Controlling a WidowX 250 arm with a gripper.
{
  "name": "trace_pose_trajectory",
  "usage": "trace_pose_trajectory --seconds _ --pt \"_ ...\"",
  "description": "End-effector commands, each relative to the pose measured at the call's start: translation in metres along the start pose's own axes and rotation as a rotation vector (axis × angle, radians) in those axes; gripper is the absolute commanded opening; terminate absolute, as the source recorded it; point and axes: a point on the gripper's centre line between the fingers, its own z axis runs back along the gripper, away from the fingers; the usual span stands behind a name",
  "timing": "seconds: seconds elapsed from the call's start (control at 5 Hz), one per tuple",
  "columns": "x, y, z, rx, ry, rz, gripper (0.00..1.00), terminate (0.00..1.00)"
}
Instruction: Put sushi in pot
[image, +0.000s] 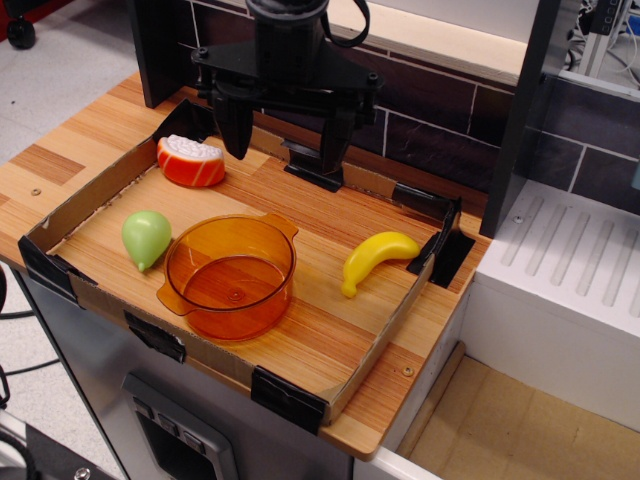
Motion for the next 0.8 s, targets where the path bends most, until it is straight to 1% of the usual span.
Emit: trace_pose_trajectory --seconds 0.0,0.2,0.4,0.6 --pt "0.000 0.000 0.000 0.000 0.000 0.000 1.00 0.00" --pt "0.028 0.016 0.008 -0.092 -0.014 0.274 1.00 0.00" --pt "0.061 0.038 0.008 -0.122 -0.029 0.536 1.00 0.00" --pt "0.077 0.062 -0.003 -0.104 -0.024 0.762 1.00 0.00"
